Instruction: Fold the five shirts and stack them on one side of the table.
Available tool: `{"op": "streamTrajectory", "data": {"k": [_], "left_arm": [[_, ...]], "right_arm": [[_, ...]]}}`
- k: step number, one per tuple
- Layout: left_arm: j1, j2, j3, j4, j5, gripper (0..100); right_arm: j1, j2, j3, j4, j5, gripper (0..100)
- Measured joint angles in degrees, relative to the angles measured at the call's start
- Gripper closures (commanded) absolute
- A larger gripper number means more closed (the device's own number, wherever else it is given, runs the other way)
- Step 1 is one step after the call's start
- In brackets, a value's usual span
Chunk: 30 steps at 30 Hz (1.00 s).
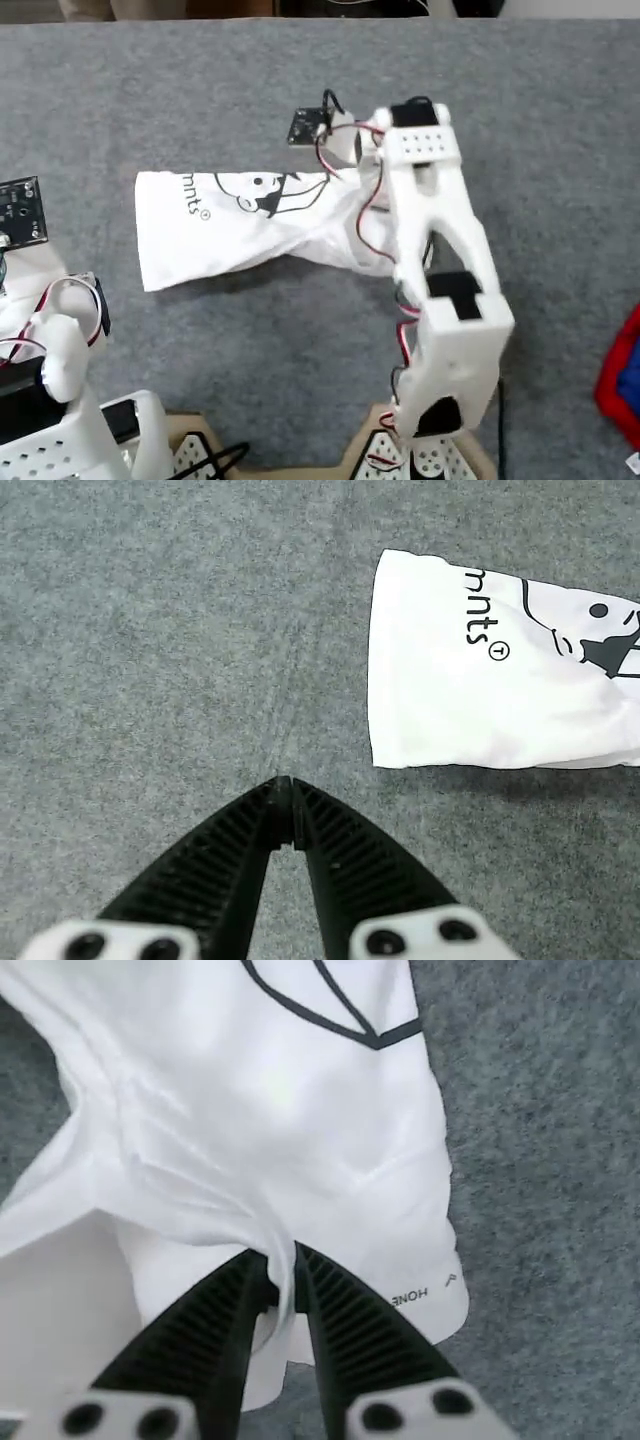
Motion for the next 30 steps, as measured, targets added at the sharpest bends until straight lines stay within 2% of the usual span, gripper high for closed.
{"op": "streamTrajectory", "data": {"k": [5, 12, 16, 21, 23, 27, 30], "left_arm": [[0.00, 0.00, 0.00, 0.00, 0.00, 98], [0.00, 0.00, 0.00, 0.00, 0.00, 98], [0.00, 0.00, 0.00, 0.00, 0.00, 98], [0.00, 0.00, 0.00, 0.00, 0.00, 98], [0.00, 0.00, 0.00, 0.00, 0.00, 98], [0.00, 0.00, 0.00, 0.09, 0.00, 98], [0.00, 0.00, 0.00, 0.35, 0.00, 98]], "right_arm": [[0.00, 9.05, -11.60, 3.52, 1.93, 96.5], [0.00, 13.89, -20.75, 6.42, 3.87, 72.8], [0.00, 13.89, -25.49, 9.93, 3.87, 66.2], [1.05, 13.89, -34.20, 17.67, 3.43, 68.6], [2.02, 13.89, -37.36, 18.55, 1.05, 75.4], [5.54, 13.19, -36.92, 18.81, -1.85, 99.0], [6.86, 8.97, -29.36, 18.81, -3.08, 97.7]]}}
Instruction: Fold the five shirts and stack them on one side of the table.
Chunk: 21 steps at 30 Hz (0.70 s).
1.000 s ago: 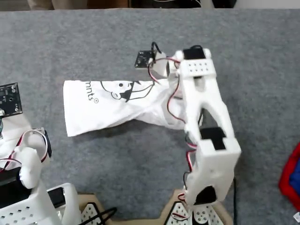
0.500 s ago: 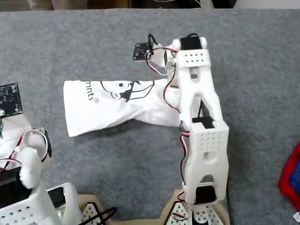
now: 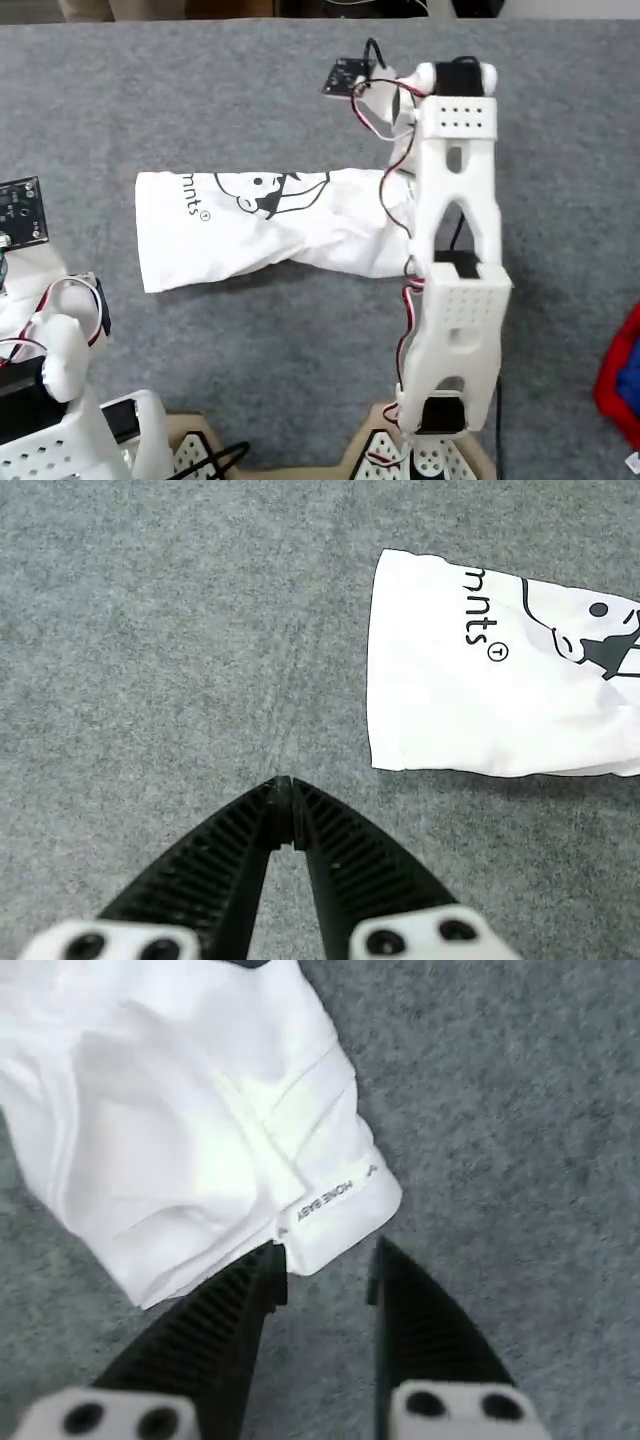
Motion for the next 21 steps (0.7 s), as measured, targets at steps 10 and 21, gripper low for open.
{"op": "streamTrajectory", "data": {"k": [10, 21], "left_arm": [[0.00, 0.00, 0.53, 0.09, 0.00, 98], [5.45, 0.00, 0.53, 0.09, -0.18, 98]], "right_arm": [[0.18, -29.71, 41.49, -2.64, -2.90, 99.2], [-5.10, -49.41, 79.91, -21.98, -7.91, 99.2]]}}
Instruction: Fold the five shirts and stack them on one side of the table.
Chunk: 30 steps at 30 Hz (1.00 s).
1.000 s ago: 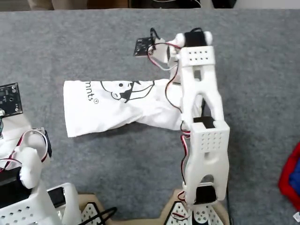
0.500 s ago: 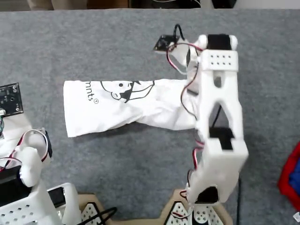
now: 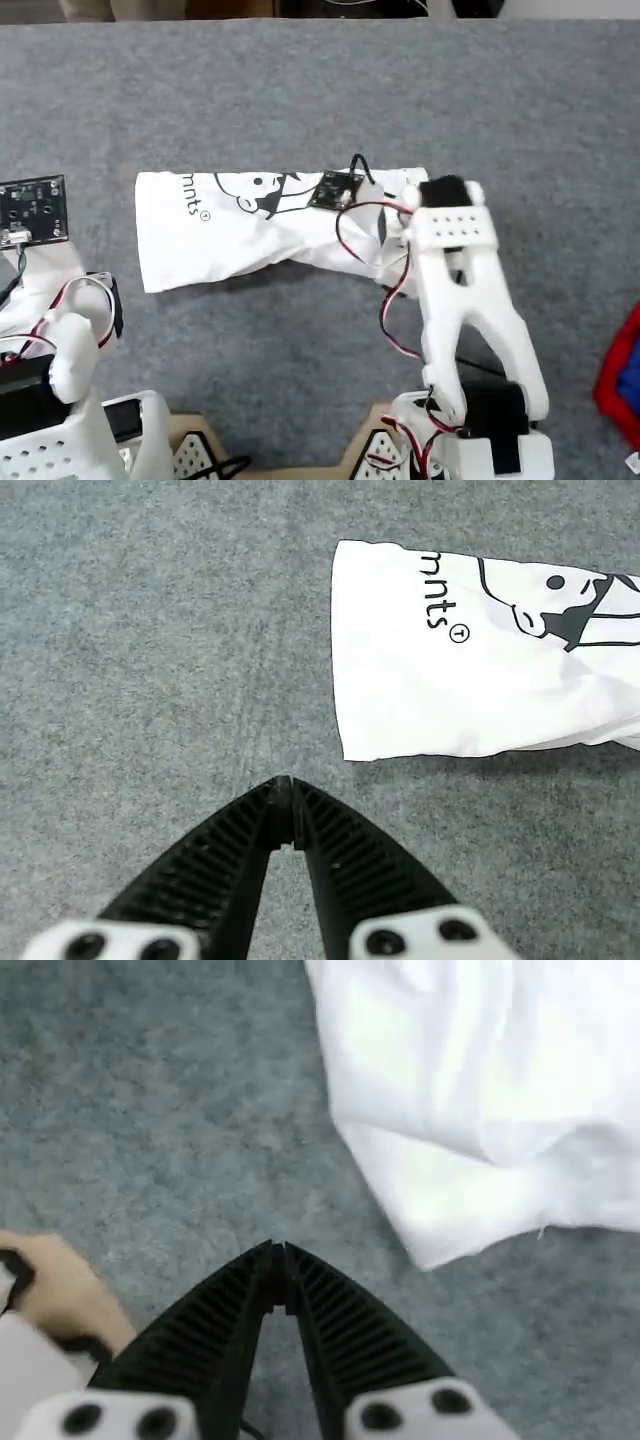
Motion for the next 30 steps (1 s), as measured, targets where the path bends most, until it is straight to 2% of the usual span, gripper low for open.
{"op": "streamTrajectory", "data": {"k": [5, 11, 23, 30], "left_arm": [[0.18, 0.00, 0.00, 0.00, 0.00, 98], [0.18, 0.00, 0.00, 0.00, 0.00, 98], [0.18, 0.00, 0.00, 0.00, 0.00, 98], [0.70, 0.00, 0.00, 0.00, 0.18, 98]], "right_arm": [[-2.11, 8.00, -1.58, -6.59, -2.64, 99.2], [-2.46, 24.79, -17.76, -7.56, -4.66, 99.2], [-9.49, 57.05, -60.04, 4.13, -6.07, 99.2], [-9.41, 69.01, -77.89, 13.27, -7.21, 99.2]]}}
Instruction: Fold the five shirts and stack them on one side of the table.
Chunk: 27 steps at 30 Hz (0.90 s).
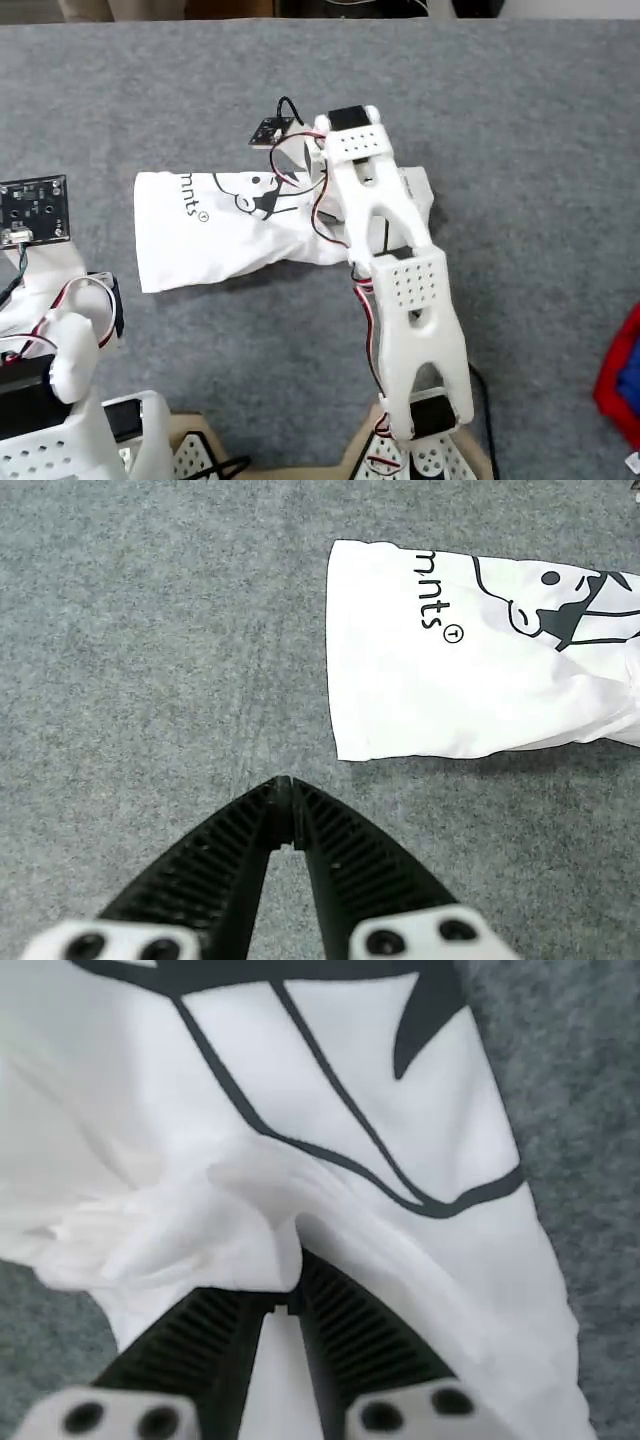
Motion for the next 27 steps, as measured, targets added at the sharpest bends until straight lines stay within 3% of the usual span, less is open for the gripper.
{"op": "streamTrajectory", "data": {"k": [7, 13, 20, 27], "left_arm": [[13.01, 0.79, 1.05, -4.57, 3.08, 98], [23.65, 14.51, 4.57, -13.45, 6.86, 98], [25.32, 37.80, 4.75, -25.76, 6.86, 98], [25.41, 55.30, 5.27, -27.08, 3.87, 98]], "right_arm": [[6.86, 0.53, -15.74, 8.53, 0.00, 99.2], [10.99, -0.35, -15.21, 8.62, -1.14, 99.2], [11.08, -2.02, -12.75, 7.12, -4.31, 99.1], [13.10, 5.19, -12.66, 2.20, -7.74, 99.0]]}}
